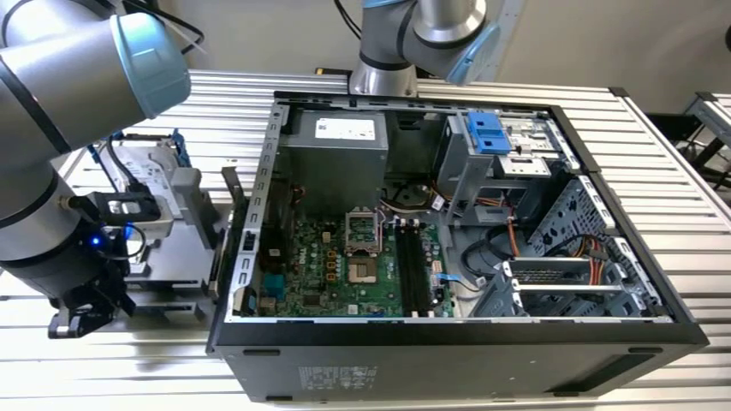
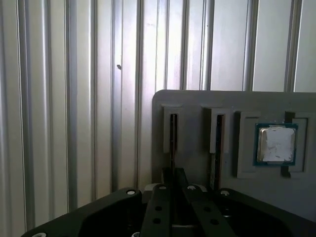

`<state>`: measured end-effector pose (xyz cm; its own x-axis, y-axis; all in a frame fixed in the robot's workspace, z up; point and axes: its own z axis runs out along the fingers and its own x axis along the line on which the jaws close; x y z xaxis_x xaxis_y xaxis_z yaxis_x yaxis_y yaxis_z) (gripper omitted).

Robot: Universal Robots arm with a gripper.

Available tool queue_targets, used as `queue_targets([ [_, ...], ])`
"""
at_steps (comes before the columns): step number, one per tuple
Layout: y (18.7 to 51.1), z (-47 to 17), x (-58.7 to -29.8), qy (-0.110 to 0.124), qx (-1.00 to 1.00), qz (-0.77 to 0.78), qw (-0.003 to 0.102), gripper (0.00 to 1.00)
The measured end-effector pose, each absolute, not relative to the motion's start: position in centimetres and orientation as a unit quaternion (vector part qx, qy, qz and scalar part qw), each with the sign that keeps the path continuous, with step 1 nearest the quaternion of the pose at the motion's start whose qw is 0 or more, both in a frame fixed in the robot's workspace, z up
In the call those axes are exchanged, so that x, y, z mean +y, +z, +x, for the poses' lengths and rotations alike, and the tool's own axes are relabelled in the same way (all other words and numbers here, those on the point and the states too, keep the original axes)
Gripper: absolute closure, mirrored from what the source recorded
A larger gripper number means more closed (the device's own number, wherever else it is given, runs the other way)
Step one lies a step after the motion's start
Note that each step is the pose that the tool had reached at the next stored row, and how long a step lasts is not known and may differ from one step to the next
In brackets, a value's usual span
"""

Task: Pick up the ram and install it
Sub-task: 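Pick up the ram and move it above insertion slot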

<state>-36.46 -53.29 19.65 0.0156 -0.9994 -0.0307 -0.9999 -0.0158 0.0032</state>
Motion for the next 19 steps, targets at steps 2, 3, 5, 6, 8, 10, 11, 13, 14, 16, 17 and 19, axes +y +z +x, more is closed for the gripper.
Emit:
queue_targets([
  [2,19.8,-36.5,-53.3,0.012,0.701,-0.713,0.01,1.0],
  [3,19.9,-36.5,-53.3,0.012,0.701,-0.713,0.01,1.0],
  [5,20.1,-36.5,-53.3,0.012,0.701,-0.713,0.01,1.0],
  [6,20.2,-36.5,-53.3,0.012,0.702,-0.712,0.01,1.0],
  [8,20.4,-36.5,-53.3,0.012,0.702,-0.712,0.01,1.0],
  [10,20.5,-36.5,-53.3,0.012,0.702,-0.712,0.01,1.0],
  [11,20.6,-36.5,-53.3,0.012,0.702,-0.712,0.01,1.0],
  [13,20.8,-36.5,-53.3,0.012,0.702,-0.712,0.01,1.0],
  [14,20.8,-36.5,-53.3,0.012,0.702,-0.712,0.01,1.0],
  [16,21.0,-36.5,-53.3,0.012,0.702,-0.712,0.01,1.0],
  [17,21.1,-36.5,-53.3,0.012,0.702,-0.712,0.01,1.0],
  [19,21.3,-36.5,-53.3,0.012,0.702,-0.712,0.01,1.0],
])
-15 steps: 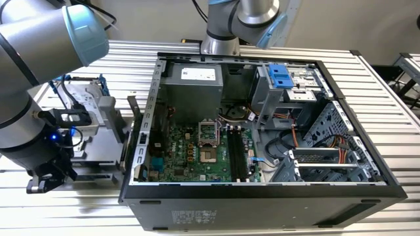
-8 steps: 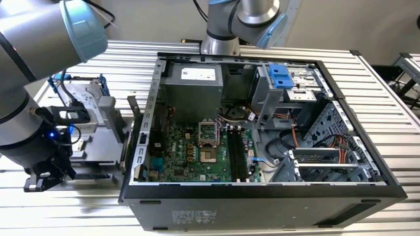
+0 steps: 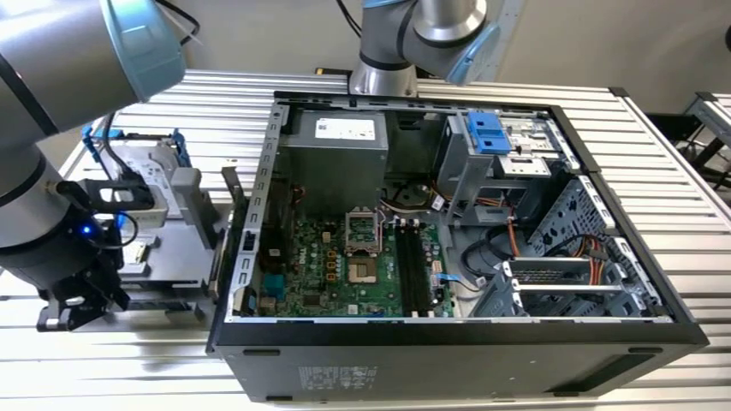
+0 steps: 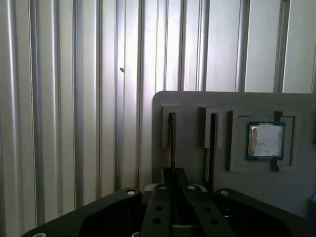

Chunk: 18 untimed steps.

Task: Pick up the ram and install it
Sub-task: 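Pick up the ram and move it above insertion slot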

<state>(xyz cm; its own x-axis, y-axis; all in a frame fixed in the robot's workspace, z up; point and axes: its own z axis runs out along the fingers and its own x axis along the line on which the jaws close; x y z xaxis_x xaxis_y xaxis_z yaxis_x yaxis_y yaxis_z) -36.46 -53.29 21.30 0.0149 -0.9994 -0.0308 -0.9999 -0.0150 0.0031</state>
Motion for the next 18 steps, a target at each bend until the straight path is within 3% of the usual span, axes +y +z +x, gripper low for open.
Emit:
queue_targets([
  [18,22.9,-36.5,-53.3,0.012,0.702,-0.712,0.01,1.0],
])
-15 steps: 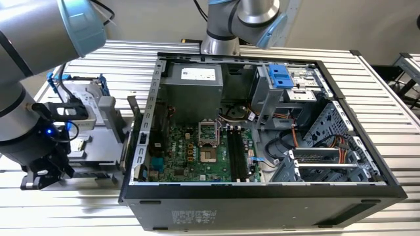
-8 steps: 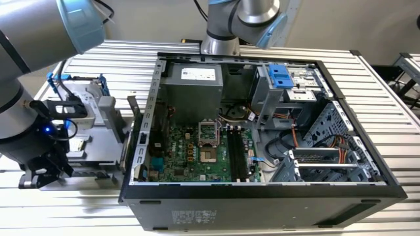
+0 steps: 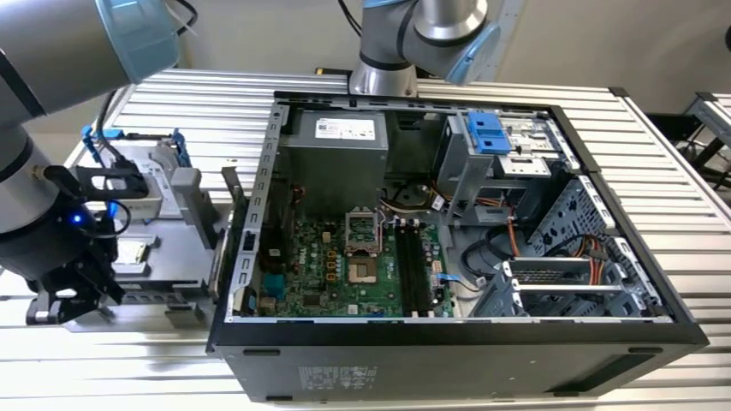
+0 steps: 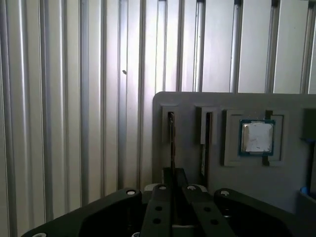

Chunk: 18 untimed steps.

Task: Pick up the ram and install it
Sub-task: 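Pick up the ram and move it above insertion slot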

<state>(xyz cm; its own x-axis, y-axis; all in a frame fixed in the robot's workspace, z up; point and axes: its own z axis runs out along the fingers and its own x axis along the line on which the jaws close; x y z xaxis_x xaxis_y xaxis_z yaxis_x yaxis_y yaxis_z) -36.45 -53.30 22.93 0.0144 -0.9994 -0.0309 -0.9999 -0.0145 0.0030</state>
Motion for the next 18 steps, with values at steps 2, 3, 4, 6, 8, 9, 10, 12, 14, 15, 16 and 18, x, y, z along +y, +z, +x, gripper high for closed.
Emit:
queue_targets([
  [2,23.2,-36.5,-53.3,0.012,0.702,-0.712,0.01,1.0],
  [3,23.3,-36.5,-53.3,0.012,0.702,-0.712,0.01,1.0],
  [4,23.4,-36.5,-53.3,0.012,0.702,-0.712,0.01,1.0],
  [6,23.6,-36.5,-53.3,0.012,0.702,-0.712,0.01,1.0],
  [8,23.8,-36.5,-53.3,0.012,0.702,-0.712,0.01,1.0],
  [9,23.8,-36.5,-53.3,0.012,0.702,-0.712,0.01,1.0],
  [10,23.9,-36.5,-53.3,0.012,0.702,-0.712,0.01,1.0],
  [12,24.0,-36.5,-53.3,0.012,0.702,-0.712,0.01,1.0],
  [14,24.1,-36.5,-53.3,0.012,0.702,-0.712,0.01,1.0],
  [15,24.2,-36.5,-53.3,0.012,0.702,-0.712,0.01,1.0],
  [16,24.2,-36.5,-53.3,0.012,0.702,-0.712,0.01,1.0],
  [18,24.3,-36.5,-53.3,0.012,0.702,-0.712,0.01,1.0],
])
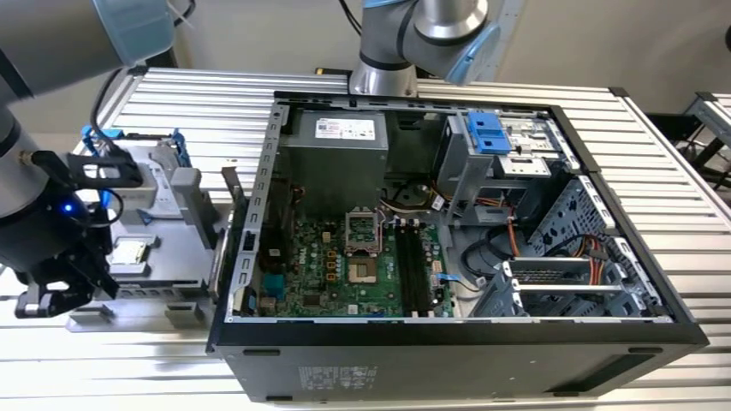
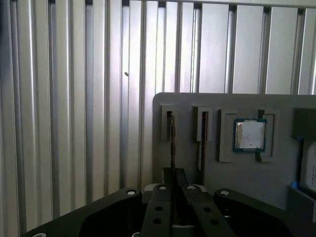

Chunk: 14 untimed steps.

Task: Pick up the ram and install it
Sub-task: 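Pick up the ram and move it above insertion slot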

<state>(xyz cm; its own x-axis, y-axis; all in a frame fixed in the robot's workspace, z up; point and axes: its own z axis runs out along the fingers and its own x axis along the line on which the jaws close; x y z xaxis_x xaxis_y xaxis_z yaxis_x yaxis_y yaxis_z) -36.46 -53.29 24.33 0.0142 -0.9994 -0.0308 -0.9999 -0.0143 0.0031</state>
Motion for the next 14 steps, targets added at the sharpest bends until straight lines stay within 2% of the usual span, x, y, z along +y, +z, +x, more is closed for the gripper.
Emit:
queue_targets([
  [14,26.7,-36.5,-53.3,0.012,0.702,-0.712,0.01,1.0],
])
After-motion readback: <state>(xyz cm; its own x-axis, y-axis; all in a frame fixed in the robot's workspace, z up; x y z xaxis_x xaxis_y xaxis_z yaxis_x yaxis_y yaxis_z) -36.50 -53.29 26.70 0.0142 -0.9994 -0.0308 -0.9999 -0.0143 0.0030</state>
